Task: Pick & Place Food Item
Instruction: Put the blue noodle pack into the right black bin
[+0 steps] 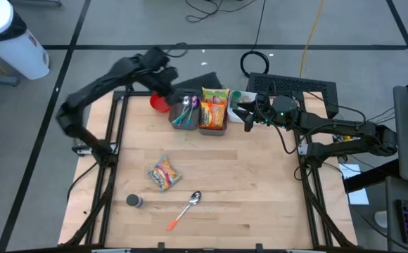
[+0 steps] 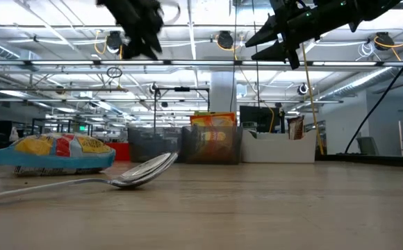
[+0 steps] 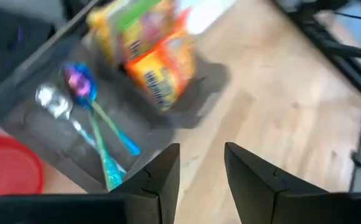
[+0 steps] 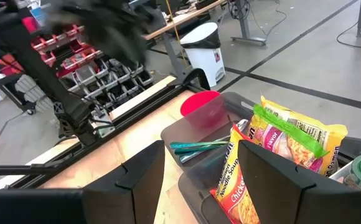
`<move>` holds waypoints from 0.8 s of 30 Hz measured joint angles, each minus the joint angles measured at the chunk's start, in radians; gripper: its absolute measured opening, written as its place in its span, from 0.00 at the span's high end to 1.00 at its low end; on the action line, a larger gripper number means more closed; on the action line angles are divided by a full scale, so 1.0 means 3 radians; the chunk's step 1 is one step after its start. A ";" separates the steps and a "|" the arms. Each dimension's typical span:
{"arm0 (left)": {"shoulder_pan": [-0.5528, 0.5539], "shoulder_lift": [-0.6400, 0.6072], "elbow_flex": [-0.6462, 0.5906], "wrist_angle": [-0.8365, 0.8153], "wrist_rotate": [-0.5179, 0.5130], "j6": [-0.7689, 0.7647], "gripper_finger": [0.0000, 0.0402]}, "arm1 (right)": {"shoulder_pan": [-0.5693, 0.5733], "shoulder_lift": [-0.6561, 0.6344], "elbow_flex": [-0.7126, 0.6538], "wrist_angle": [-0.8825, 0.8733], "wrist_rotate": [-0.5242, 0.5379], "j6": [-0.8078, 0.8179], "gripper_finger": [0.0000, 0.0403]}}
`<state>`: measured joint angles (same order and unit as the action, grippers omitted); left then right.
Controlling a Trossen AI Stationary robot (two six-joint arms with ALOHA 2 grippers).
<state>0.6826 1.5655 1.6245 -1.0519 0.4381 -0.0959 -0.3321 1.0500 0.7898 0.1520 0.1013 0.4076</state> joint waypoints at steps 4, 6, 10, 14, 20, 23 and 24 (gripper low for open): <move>-0.0211 -0.0558 0.0001 -0.0164 -0.0002 0.0275 0.67 | 0.0000 0.0000 0.0000 0.0000 0.0003 0.0086 0.51; -0.0345 -0.0821 0.0001 -0.0290 -0.0003 0.0339 0.67 | 0.0000 0.0000 0.0000 -0.0001 0.0004 0.0171 0.51; -0.0690 -0.1258 -0.0009 -0.0482 -0.0131 0.0198 0.67 | 0.0000 0.0000 0.0000 -0.0001 0.0005 0.0325 0.51; -0.1109 -0.1675 -0.0211 -0.0517 -0.0443 -0.0192 0.67 | 0.0000 0.0004 0.0000 0.0000 0.0006 0.0535 0.51; -0.1706 -0.2346 -0.0921 -0.0495 -0.0892 -0.0983 0.67 | 0.0151 0.0112 -0.0030 0.0063 0.0010 0.0903 0.51; -0.1963 -0.2642 -0.1391 -0.0320 -0.0956 -0.1415 0.67 | 0.0307 0.0221 -0.0146 0.0277 0.0008 0.1097 0.51; -0.2045 -0.2736 -0.1553 -0.0229 -0.0960 -0.1543 0.67 | 0.0369 0.0277 -0.0191 0.0432 0.0009 0.1166 0.51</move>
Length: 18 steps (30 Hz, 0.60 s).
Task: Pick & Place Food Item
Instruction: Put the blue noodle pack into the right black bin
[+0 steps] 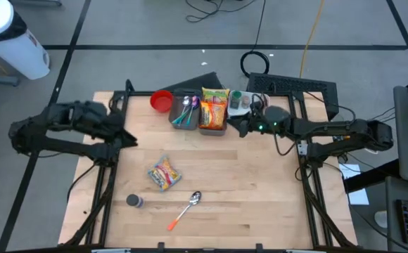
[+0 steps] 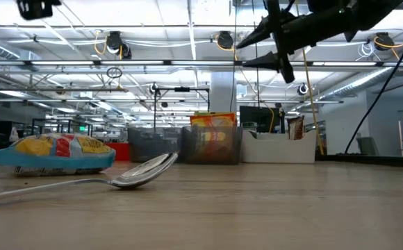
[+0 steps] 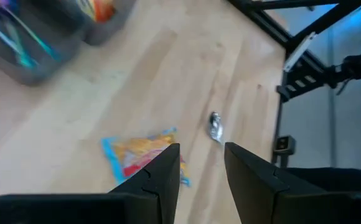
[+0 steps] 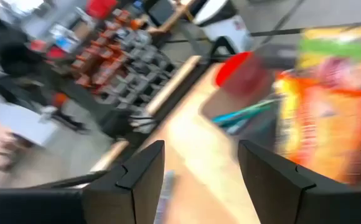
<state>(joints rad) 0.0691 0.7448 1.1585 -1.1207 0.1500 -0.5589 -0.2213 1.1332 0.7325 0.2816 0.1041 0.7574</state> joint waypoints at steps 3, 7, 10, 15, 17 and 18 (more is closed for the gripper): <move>-0.0215 -0.0216 -0.0471 0.0343 -0.0006 -0.0299 0.67 | 0.0175 0.0167 -0.0153 0.0564 -0.0001 0.0217 0.51; -0.0448 -0.0357 -0.0998 0.0866 -0.0006 -0.0568 0.67 | 0.0386 0.0448 -0.0316 0.1281 0.0001 0.0428 0.51; -0.0594 -0.0364 -0.1324 0.1254 -0.0007 -0.0693 0.67 | 0.0518 0.0639 -0.0333 0.1573 0.0000 0.0511 0.51; -0.0804 -0.0258 -0.1821 0.1981 0.0013 -0.0831 0.67 | 0.0672 0.0880 -0.0336 0.1734 0.0009 0.0613 0.51; -0.0873 -0.0202 -0.1989 0.2211 0.0023 -0.0927 0.67 | 0.0704 0.0947 -0.0338 0.1788 0.0012 0.0663 0.51; -0.0904 -0.0179 -0.2058 0.2307 0.0023 -0.0985 0.67 | 0.0710 0.0977 -0.0338 0.1807 0.0012 0.0685 0.51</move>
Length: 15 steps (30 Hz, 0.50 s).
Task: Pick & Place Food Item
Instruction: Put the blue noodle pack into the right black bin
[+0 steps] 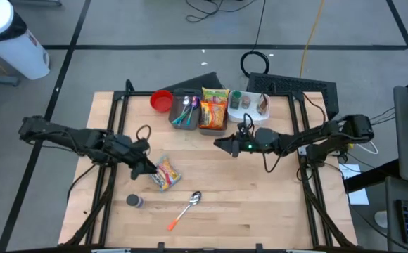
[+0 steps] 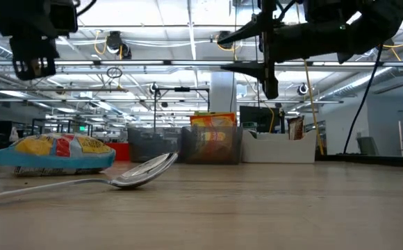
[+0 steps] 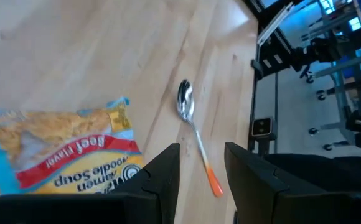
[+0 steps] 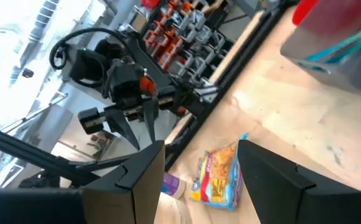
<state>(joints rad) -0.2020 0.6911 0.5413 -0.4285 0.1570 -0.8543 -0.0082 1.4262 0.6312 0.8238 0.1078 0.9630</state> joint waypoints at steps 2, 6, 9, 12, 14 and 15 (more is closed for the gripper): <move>-0.0057 0.0054 -0.0124 0.0135 0.0000 -0.0107 0.67 | 0.0011 0.0050 0.0000 0.0016 0.0000 0.0019 0.51; -0.0129 0.0129 -0.0254 0.0283 -0.0003 -0.0209 0.67 | 0.0013 0.0113 0.0000 0.0151 0.0001 0.0013 0.51; -0.0138 0.0149 -0.0273 0.0272 -0.0009 -0.0197 0.67 | -0.0004 0.0115 0.0000 0.0141 0.0001 -0.0026 0.51; -0.0093 0.0146 -0.0273 0.0278 -0.0079 -0.0154 0.67 | -0.0038 0.0115 0.0000 0.0150 0.0001 -0.0087 0.51; -0.0009 0.0146 -0.0273 0.0274 -0.0089 -0.0140 0.67 | -0.0065 0.0115 0.0000 0.0161 0.0001 -0.0114 0.51; 0.0054 0.0146 -0.0273 0.0264 -0.0089 -0.0141 0.67 | -0.0084 0.0115 0.0000 0.0160 0.0001 -0.0117 0.51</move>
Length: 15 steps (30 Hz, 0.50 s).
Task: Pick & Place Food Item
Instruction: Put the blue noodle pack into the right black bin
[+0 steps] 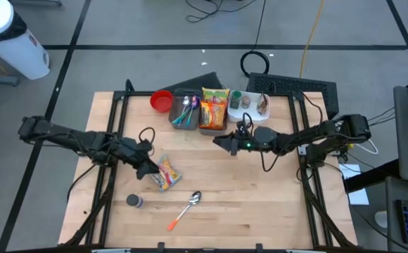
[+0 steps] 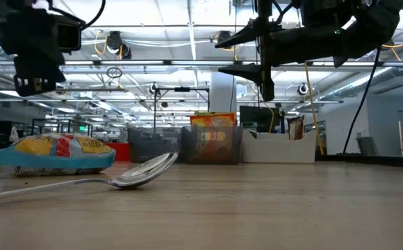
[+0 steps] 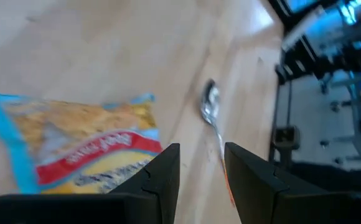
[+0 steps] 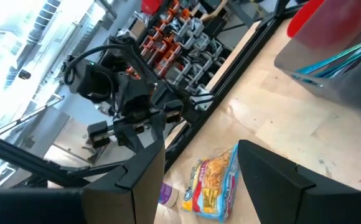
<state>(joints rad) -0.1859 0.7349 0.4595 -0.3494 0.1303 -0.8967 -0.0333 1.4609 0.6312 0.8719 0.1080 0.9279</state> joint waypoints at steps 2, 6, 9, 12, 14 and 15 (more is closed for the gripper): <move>0.0173 0.0000 0.0000 -0.0063 0.0001 -0.0002 0.67 | -0.0029 0.0000 0.0000 -0.0003 -0.0004 0.0003 0.51; 0.0613 0.0000 0.0001 -0.0359 0.0107 -0.0023 0.67 | -0.0071 0.0000 0.0000 -0.0002 -0.0016 -0.0004 0.51; 0.0975 0.0002 0.0001 -0.0781 0.0285 0.0018 0.67 | -0.0085 0.0000 0.0000 -0.0001 -0.0022 -0.0004 0.51; 0.1307 0.0098 0.0001 -0.1017 0.0510 0.0260 0.67 | -0.0084 0.0000 0.0000 -0.0002 -0.0030 -0.0022 0.51; 0.1499 0.0185 0.0001 -0.0993 0.0757 0.0492 0.66 | -0.0085 -0.0001 0.0000 -0.0001 -0.0093 -0.0031 0.51; 0.1585 0.0248 0.0001 -0.0917 0.0899 0.0579 0.65 | -0.0085 -0.0001 0.0000 -0.0003 -0.0115 -0.0038 0.51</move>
<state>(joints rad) 0.2897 0.8093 0.4599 -0.6246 0.4001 -0.7230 -0.0589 1.4605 0.6312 0.8711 0.0735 0.9167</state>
